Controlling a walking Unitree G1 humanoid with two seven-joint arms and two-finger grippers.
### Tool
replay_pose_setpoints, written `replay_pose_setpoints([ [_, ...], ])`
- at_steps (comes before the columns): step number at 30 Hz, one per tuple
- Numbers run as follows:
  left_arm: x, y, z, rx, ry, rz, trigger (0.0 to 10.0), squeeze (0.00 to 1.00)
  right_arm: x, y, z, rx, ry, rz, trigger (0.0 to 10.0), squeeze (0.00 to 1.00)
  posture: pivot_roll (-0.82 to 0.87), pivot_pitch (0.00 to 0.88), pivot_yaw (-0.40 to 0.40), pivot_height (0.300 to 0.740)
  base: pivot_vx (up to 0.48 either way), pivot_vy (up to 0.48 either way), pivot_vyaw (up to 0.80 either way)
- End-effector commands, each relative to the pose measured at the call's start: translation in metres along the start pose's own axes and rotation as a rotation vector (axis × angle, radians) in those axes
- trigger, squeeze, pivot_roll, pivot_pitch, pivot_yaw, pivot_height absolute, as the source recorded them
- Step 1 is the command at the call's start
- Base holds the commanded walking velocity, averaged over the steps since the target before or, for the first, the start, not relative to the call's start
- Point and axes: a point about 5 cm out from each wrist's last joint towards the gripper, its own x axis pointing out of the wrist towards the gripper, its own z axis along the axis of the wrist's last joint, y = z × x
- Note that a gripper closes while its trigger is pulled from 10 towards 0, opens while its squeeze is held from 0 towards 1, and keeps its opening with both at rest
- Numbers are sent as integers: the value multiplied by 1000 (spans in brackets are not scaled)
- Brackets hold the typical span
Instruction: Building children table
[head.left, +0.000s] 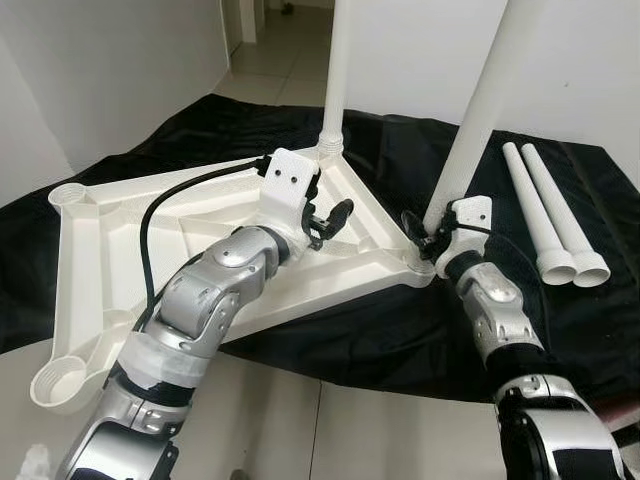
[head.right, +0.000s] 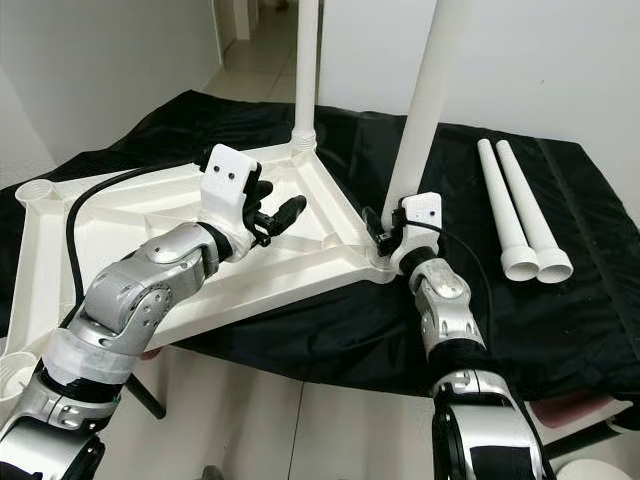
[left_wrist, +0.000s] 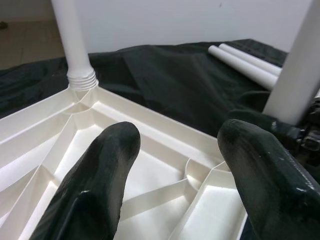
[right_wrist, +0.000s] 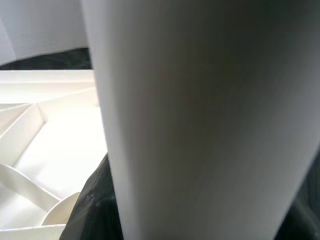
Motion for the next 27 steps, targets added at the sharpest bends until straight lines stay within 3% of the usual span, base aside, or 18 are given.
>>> replay_pose_setpoints([
  [1,-1,-6,5,20,-22,-99,10000,0,-8,4,-29,57,135,10,10000,0,21,36,-34,740,0,0,0],
  [5,-1,-5,7,29,-32,-92,10000,0,-1,6,-26,80,154,45,10000,0,32,29,-44,740,0,0,0],
  [14,-3,-5,7,31,-34,-83,10000,0,-1,7,-30,104,163,42,10000,0,35,27,-48,740,0,0,0],
  [22,-3,-6,7,35,-38,-83,10000,0,-7,10,-36,78,140,30,10000,0,34,23,-56,740,0,0,0],
  [27,-3,-7,7,35,-42,-82,10000,0,-18,22,-46,54,111,46,10000,0,27,31,-57,740,0,0,0],
])
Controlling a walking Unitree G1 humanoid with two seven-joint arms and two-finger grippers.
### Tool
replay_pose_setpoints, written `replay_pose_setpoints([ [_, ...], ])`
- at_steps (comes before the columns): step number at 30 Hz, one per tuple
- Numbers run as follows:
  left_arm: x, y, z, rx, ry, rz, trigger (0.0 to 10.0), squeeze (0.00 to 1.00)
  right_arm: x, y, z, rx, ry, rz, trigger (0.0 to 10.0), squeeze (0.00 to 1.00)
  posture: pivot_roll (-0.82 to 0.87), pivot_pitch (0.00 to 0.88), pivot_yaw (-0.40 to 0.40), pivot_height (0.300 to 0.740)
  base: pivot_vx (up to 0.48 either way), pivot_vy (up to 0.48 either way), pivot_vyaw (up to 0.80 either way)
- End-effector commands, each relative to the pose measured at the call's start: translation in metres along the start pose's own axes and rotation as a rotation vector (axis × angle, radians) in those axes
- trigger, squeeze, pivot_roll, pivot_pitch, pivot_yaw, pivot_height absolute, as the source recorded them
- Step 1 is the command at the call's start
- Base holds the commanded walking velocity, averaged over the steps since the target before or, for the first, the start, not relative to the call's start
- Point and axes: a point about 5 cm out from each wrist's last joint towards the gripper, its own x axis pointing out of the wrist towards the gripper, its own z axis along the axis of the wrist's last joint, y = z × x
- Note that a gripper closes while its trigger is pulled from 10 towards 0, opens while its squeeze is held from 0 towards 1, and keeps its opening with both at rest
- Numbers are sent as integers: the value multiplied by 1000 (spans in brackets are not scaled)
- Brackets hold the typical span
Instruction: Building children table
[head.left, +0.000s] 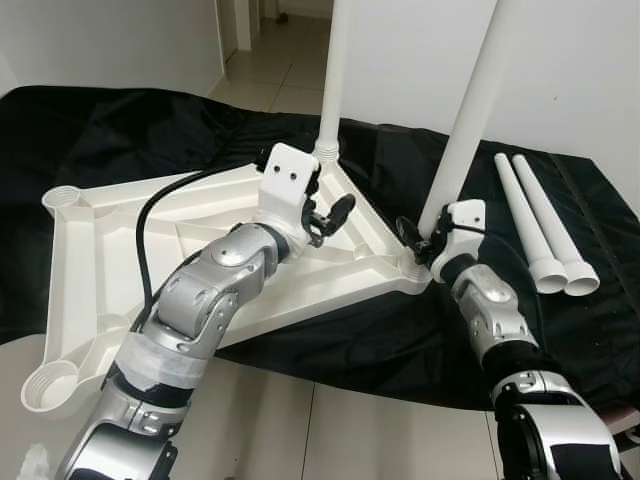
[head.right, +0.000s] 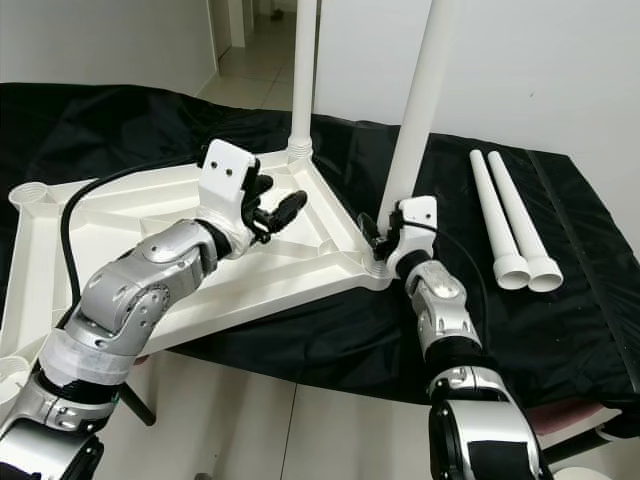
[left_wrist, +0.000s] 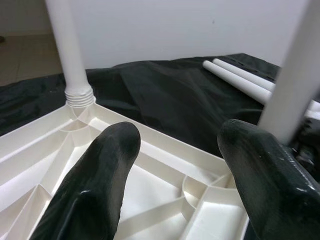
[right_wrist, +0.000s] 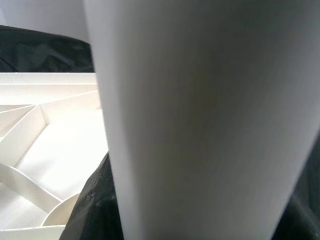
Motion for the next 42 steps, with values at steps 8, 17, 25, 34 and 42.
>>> replay_pose_setpoints([
  [8,0,-5,0,17,-11,-81,10000,0,-18,16,-36,38,94,3,10000,0,15,40,-54,740,0,0,0],
  [17,1,-4,3,-3,-26,-87,10000,0,-14,7,12,64,-168,-57,10000,0,9,46,-50,740,0,0,0],
  [25,4,-6,-1,7,-9,-111,10000,0,-15,4,53,45,-306,-35,10000,0,3,48,-53,740,0,0,0],
  [34,6,-5,6,1,-45,-152,10000,0,-18,4,88,14,-378,10,10000,0,-6,40,-55,740,0,0,0],
  [42,-1,-9,16,-79,-98,-300,10000,1000,-23,9,82,-55,-210,173,10000,0,-10,38,-53,740,0,0,0],
])
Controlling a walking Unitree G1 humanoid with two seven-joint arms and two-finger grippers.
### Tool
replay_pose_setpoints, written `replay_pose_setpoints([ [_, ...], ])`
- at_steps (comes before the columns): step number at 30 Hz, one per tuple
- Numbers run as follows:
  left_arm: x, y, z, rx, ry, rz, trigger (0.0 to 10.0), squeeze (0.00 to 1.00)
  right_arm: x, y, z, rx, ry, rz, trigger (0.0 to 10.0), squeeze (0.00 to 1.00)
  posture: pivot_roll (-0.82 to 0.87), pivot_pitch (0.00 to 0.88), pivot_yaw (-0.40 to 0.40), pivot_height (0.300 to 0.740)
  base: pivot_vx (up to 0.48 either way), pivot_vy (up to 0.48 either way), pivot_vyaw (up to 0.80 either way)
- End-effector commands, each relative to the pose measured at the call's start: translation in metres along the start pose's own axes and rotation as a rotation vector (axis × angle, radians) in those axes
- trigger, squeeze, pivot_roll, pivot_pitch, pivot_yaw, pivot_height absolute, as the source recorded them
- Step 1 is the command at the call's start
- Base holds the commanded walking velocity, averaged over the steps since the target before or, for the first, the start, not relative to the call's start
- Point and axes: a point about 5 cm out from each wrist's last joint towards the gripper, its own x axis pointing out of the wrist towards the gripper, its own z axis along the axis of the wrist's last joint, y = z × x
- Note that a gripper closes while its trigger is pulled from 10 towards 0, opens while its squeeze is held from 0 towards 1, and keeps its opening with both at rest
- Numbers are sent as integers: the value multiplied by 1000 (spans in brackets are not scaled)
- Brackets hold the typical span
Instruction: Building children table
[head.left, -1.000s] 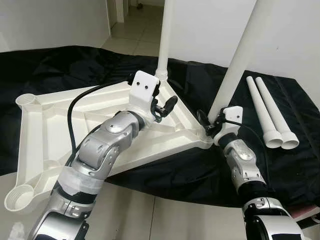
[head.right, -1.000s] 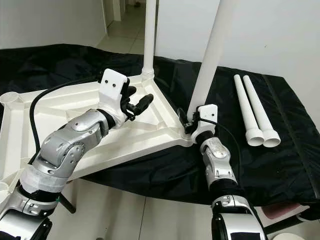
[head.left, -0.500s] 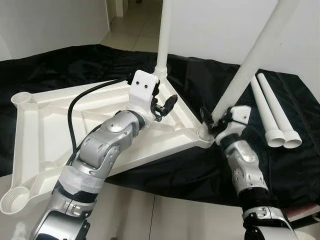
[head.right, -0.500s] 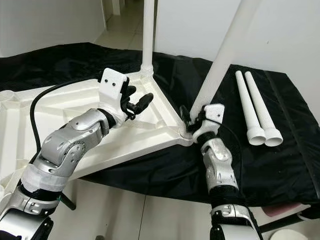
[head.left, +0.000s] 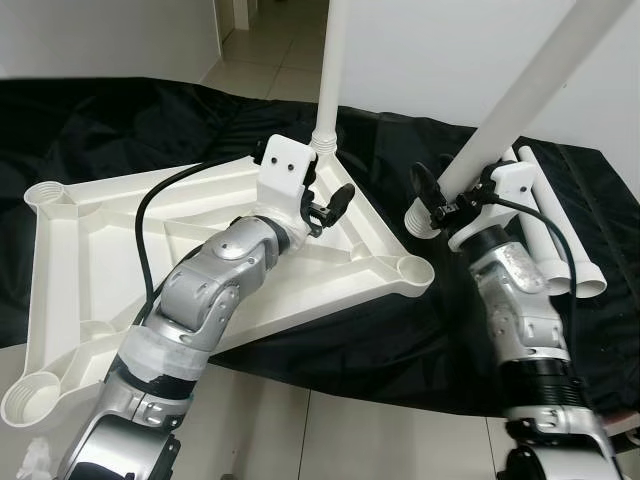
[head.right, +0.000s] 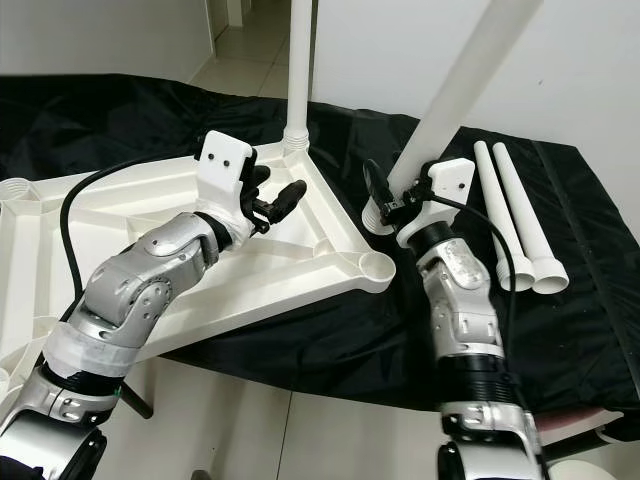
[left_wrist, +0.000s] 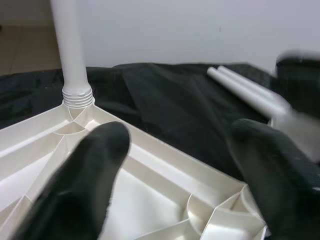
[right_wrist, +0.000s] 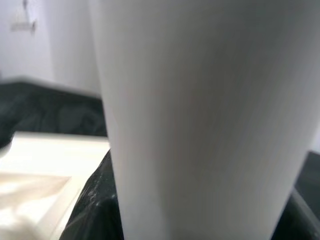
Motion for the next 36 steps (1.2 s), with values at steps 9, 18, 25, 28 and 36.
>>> replay_pose_setpoints([
  [9,-14,-36,19,6,-74,-521,10000,0,-27,5,-14,16,231,239,10000,0,-2,25,-59,740,0,0,0],
  [18,-28,-45,30,-76,-87,-816,10000,0,-47,12,-22,91,356,396,10000,0,7,7,-68,740,0,0,0],
  [25,-32,-47,32,-99,-83,-870,10000,0,-49,15,-23,112,386,425,10000,0,9,0,-73,740,0,0,0],
  [28,-34,-49,34,-142,-86,-936,10000,0,-50,21,-26,118,409,470,10000,0,10,0,-77,740,0,0,0],
  [36,-34,-60,38,-263,-104,-1144,10000,0,-49,38,-36,137,467,612,10000,0,-1,0,-86,740,0,0,0],
])
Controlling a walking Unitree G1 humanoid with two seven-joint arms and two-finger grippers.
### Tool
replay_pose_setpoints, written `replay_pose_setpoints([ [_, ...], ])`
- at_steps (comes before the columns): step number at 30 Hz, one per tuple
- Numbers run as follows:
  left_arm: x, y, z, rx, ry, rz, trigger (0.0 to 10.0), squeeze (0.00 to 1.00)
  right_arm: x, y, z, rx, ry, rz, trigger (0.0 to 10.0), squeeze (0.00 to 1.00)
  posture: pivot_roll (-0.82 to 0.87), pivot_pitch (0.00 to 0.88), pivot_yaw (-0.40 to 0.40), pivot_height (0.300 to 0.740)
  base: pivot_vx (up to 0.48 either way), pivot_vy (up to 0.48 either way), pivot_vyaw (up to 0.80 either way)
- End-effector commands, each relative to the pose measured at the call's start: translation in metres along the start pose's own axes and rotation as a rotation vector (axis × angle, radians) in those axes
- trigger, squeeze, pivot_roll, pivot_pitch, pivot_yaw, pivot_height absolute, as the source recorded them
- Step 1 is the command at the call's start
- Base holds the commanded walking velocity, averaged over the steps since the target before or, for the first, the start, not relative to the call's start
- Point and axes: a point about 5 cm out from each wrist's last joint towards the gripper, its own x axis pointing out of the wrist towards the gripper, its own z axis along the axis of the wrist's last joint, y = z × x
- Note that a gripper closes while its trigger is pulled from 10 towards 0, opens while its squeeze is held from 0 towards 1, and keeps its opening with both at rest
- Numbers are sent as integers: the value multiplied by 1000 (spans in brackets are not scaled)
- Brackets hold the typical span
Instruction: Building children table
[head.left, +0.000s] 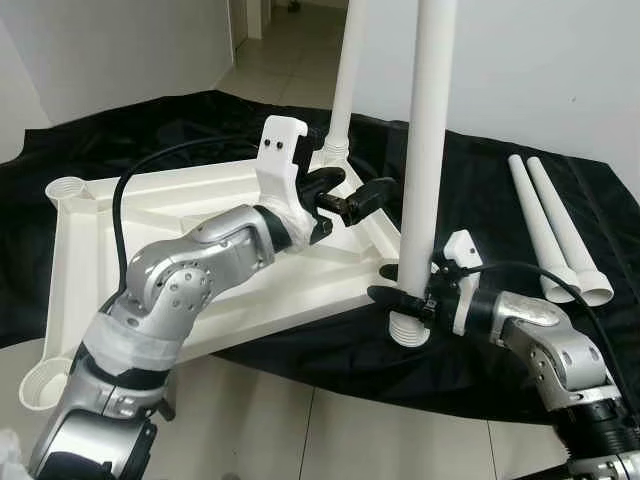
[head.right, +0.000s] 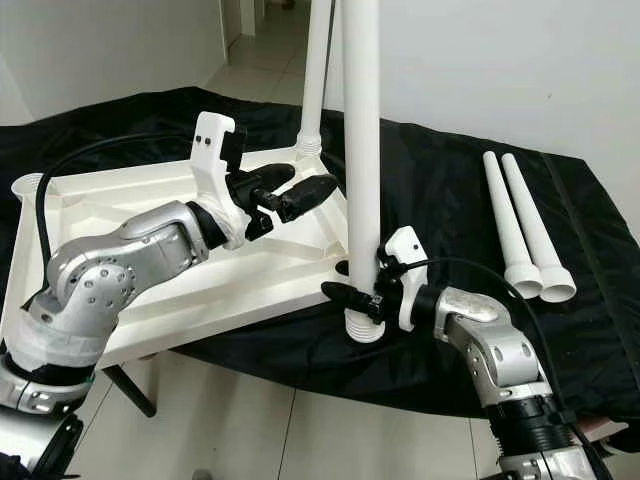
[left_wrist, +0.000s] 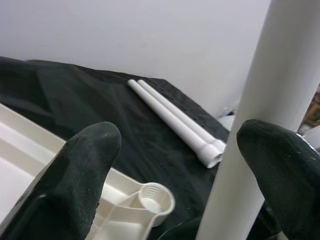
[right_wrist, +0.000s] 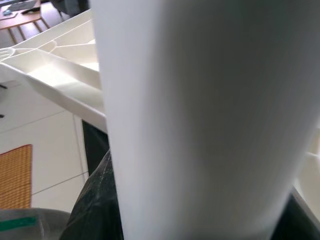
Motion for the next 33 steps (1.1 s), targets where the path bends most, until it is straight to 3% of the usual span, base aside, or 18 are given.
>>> replay_pose_setpoints([
  [1,-11,-45,4,-15,5,-870,10000,0,3,0,1,-6,17,31,10000,0,-1,0,-88,740,0,0,0],
  [10,-12,-50,5,-45,3,-915,10000,0,6,1,3,30,-15,38,10000,0,-5,0,-84,740,0,0,0],
  [18,-19,-42,2,-61,18,-879,10000,0,5,-13,8,204,-159,-41,10000,0,-6,0,-87,740,0,0,0],
  [29,-14,-45,7,-23,14,-891,10000,0,16,-4,-3,168,-35,41,10000,0,3,0,-89,740,0,0,0],
  [33,-8,-51,11,1,17,-927,10000,0,22,1,0,134,3,125,10000,0,3,0,-86,740,0,0,0],
])
